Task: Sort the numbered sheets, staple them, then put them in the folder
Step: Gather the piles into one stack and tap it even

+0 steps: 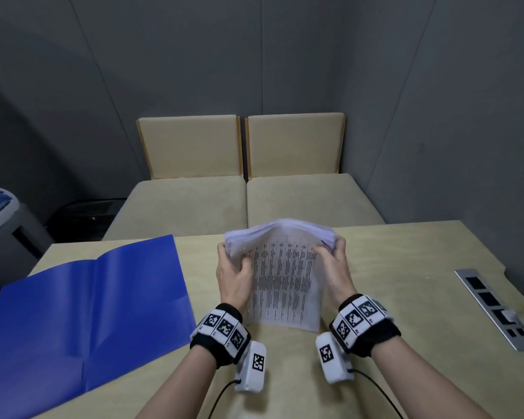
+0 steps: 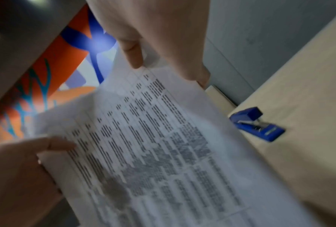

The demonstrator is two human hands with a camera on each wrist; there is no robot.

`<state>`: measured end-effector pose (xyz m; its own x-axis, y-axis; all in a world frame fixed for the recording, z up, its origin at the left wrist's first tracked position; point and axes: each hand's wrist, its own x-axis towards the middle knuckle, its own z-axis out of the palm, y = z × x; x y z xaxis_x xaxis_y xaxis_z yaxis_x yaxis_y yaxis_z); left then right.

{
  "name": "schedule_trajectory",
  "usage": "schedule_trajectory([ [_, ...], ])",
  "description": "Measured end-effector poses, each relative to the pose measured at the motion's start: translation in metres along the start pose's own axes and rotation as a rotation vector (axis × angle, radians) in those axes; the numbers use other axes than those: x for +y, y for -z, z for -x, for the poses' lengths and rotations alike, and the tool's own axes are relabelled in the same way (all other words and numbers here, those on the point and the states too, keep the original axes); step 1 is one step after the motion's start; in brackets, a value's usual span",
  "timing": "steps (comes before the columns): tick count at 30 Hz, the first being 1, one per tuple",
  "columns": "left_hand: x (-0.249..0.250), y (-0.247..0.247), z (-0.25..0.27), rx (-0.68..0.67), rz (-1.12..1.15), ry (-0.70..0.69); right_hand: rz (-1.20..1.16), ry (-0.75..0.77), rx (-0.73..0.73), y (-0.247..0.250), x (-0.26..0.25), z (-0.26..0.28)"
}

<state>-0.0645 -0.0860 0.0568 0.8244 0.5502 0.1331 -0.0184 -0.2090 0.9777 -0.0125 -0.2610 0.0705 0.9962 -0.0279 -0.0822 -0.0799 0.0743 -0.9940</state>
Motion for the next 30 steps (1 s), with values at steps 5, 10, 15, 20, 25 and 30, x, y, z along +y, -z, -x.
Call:
schedule_trajectory([
  [5,-0.011,0.000,0.001,-0.012,0.012,0.082,0.430,0.332,0.075,0.001,0.001,0.008],
  [10,-0.017,0.001,-0.002,-0.015,0.037,0.091,0.895,0.587,0.030,0.003,0.001,0.005],
  [15,-0.021,0.003,-0.001,-0.110,0.044,0.144,0.762,0.532,0.081,0.001,-0.006,0.009],
  [20,0.001,0.007,-0.010,-0.246,-0.237,-0.189,1.026,0.450,0.061,0.016,-0.038,0.006],
  [25,0.050,-0.010,-0.017,-0.320,-0.732,-0.623,0.876,0.302,-0.140,0.007,-0.065,-0.002],
  [30,0.037,0.001,-0.025,-0.334,-0.890,-0.587,0.482,0.179,-0.087,0.028,-0.037,0.000],
])
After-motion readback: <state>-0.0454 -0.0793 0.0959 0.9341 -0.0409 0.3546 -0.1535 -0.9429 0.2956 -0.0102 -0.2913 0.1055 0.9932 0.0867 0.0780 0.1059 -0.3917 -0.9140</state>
